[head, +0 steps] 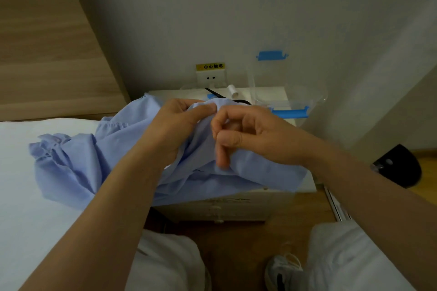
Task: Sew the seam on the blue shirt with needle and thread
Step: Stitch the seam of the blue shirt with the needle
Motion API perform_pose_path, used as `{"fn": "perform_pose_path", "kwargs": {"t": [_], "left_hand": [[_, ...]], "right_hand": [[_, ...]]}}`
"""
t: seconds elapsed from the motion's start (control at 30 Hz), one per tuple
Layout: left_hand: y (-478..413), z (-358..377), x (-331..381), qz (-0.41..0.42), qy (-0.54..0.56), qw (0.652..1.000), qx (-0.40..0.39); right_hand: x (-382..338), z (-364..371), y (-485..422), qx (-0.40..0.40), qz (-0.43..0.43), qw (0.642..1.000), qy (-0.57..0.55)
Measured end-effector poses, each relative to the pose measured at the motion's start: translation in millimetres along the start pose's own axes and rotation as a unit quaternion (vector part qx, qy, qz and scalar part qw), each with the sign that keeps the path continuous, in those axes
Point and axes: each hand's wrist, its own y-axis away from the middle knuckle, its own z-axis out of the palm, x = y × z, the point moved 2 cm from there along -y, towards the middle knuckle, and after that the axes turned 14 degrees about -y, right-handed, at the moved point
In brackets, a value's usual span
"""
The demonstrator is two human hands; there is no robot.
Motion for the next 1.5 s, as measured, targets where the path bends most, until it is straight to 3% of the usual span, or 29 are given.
{"fn": "perform_pose_path", "kwargs": {"t": [0.1, 0.2, 0.27, 0.37, 0.43, 0.5, 0.67, 1.0, 1.2, 1.37, 1.5], "left_hand": [[-4.5, -2.6, -5.2, -0.016, -0.026, 0.999, 0.036], [-4.1, -2.3, -4.8, -0.023, -0.024, 0.998, 0.052], [-2.2, -2.1, -2.9, -0.017, -0.016, 0.998, 0.052], [-1.9, -3.2, -2.3, -0.009, -0.005, 0.999, 0.035], [-1.8, -4.5, -1.6, -0.003, -0.003, 1.000, 0.029], [-1.5, -4.5, -0.9, -0.004, -0.001, 1.000, 0.023], [-0.1, -4.6, 2.8, 0.017, -0.009, 1.000, -0.011], [-0.9, -19.9, -1.0, 0.031, -0.060, 0.997, -0.040], [-0.5, -16.2, -0.9, 0.055, -0.092, 0.993, -0.040], [-2.1, -20.2, -3.1, 0.054, -0.117, 0.991, -0.046], [-3.0, -24.7, -4.2, 0.053, -0.173, 0.983, 0.009]], "right_hand": [[1.0, 0.4, 6.9, -0.150, 0.156, 0.971, -0.101], [-5.4, -0.7, 11.5, -0.209, 0.194, 0.947, -0.150], [-9.0, -5.6, 11.5, -0.160, 0.177, 0.961, -0.138], [-8.1, -15.3, 3.7, 0.061, 0.088, 0.990, -0.094], [-4.8, -25.3, -0.5, 0.229, 0.027, 0.971, -0.063], [-2.7, -32.3, -1.7, 0.311, 0.014, 0.950, -0.024], [2.7, -28.2, -2.7, 0.276, 0.052, 0.957, 0.070], [0.8, -35.7, -1.3, 0.328, 0.048, 0.930, 0.162], [-0.8, -28.9, -3.1, 0.268, 0.029, 0.959, 0.090], [1.4, -33.9, -0.9, 0.260, 0.032, 0.959, 0.110], [0.2, -35.8, -1.1, 0.266, 0.041, 0.957, 0.107]]}}
